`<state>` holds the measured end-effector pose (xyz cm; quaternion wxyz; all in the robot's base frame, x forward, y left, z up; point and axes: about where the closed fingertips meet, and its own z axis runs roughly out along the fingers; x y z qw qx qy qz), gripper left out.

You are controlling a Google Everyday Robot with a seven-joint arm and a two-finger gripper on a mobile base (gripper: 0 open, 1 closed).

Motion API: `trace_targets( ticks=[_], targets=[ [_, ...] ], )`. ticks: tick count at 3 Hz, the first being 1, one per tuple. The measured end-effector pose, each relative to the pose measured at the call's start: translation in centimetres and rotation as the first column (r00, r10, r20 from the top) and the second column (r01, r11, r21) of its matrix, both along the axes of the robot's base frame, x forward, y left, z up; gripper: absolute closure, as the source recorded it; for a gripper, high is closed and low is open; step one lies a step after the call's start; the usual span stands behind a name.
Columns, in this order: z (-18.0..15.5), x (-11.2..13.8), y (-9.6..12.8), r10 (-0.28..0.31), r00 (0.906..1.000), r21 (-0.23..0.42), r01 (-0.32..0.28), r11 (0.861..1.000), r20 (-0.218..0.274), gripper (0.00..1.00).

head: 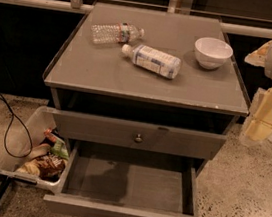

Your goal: Close middle drawer

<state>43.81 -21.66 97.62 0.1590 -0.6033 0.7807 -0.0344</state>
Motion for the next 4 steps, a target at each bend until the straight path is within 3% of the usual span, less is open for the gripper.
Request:
trace_targets(
  ticks=[2, 3, 4],
  targets=[
    [-1.7, -0.5, -0.2, 0.007, 0.9998, 0.015, -0.007, 1.0, -0.017, 0.0],
    [-5.7, -1.9, -0.2, 0.028, 0.9982, 0.05, -0.026, 0.998, -0.054, 0.0],
    [-10.7, -4.0, -0.2, 0.065, 0.9949, 0.109, -0.057, 0.992, -0.077, 0.19]
  ],
)
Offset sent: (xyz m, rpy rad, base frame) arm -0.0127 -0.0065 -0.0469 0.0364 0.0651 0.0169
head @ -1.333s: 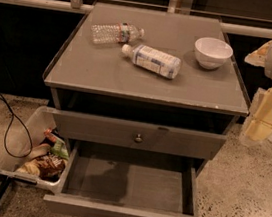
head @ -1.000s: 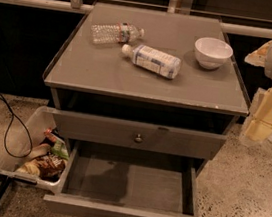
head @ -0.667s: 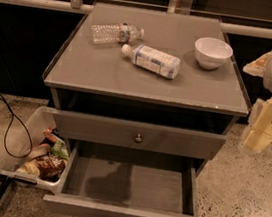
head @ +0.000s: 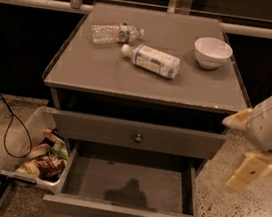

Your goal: Close middle drawer

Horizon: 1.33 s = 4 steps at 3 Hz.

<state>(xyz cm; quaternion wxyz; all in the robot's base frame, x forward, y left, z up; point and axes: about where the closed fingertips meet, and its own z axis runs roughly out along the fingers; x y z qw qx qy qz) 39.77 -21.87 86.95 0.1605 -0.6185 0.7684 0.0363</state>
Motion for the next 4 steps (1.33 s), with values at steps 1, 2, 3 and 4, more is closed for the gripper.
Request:
trace_targets(
  ticks=[1, 2, 3, 4],
  targets=[
    [-5.3, -2.4, 0.3, 0.024, 0.9995, 0.068, -0.026, 0.997, 0.021, 0.42],
    [-10.1, -2.8, 1.1, 0.057, 0.9982, 0.095, -0.055, 0.994, -0.018, 0.65],
    [-10.5, -3.0, 1.1, 0.057, 0.9981, 0.097, -0.054, 0.994, -0.024, 0.89],
    [-12.6, -2.8, 1.5, 0.023, 0.9988, 0.1, -0.019, 0.995, -0.043, 1.0]
  ],
)
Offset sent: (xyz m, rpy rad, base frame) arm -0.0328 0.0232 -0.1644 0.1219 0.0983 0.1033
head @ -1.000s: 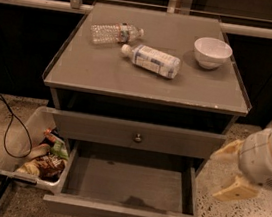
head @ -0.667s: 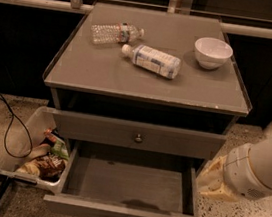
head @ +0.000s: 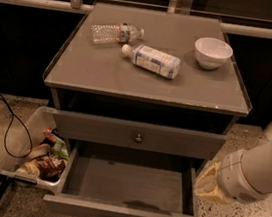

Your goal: Close middle drawer

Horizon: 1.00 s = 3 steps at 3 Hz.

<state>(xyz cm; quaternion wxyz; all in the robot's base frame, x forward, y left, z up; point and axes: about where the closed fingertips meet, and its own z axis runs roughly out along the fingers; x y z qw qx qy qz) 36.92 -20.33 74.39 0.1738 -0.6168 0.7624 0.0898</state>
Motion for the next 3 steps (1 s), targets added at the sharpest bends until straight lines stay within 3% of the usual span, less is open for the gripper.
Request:
trace_targets(
  ticks=[1, 2, 3],
  targets=[
    [-5.6, 0.4, 0.7, -0.051, 0.9984, 0.015, 0.051, 0.999, -0.024, 1.0],
    [-10.5, 1.2, 0.7, -0.096, 0.9951, 0.077, 0.093, 0.993, 0.025, 1.0],
    [-15.0, 2.5, 0.1, -0.106, 0.9894, 0.138, 0.092, 0.986, 0.1, 1.0]
  ],
)
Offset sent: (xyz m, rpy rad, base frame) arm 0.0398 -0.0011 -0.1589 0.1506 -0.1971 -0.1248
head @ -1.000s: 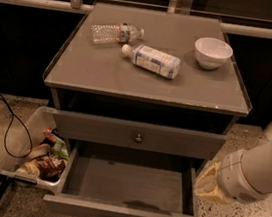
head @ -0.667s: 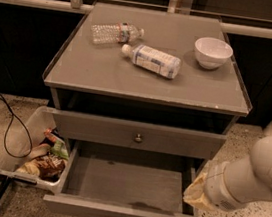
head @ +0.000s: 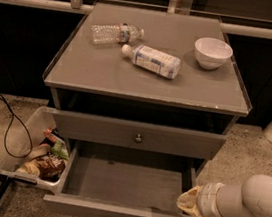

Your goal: Close middle drawer

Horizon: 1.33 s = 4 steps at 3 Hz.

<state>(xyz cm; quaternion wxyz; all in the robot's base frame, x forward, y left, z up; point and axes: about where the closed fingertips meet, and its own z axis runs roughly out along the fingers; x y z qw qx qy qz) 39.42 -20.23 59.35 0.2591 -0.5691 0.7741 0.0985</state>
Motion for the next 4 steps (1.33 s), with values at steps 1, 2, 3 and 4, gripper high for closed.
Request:
trace_targets(
  ticks=[1, 2, 3, 4],
  targets=[
    [0.0, 0.0, 0.0, 0.0, 1.0, 0.0, 0.0, 1.0, 0.0, 1.0],
    [-3.1, -1.1, -0.3, -0.024, 0.9992, -0.005, 0.024, 1.0, -0.031, 1.0],
    [-8.1, -2.4, -0.5, -0.058, 0.9962, 0.008, 0.059, 0.998, -0.065, 1.0],
    [-12.5, -3.3, -0.1, -0.067, 0.9936, 0.03, 0.07, 0.997, -0.091, 1.0]
  ],
)
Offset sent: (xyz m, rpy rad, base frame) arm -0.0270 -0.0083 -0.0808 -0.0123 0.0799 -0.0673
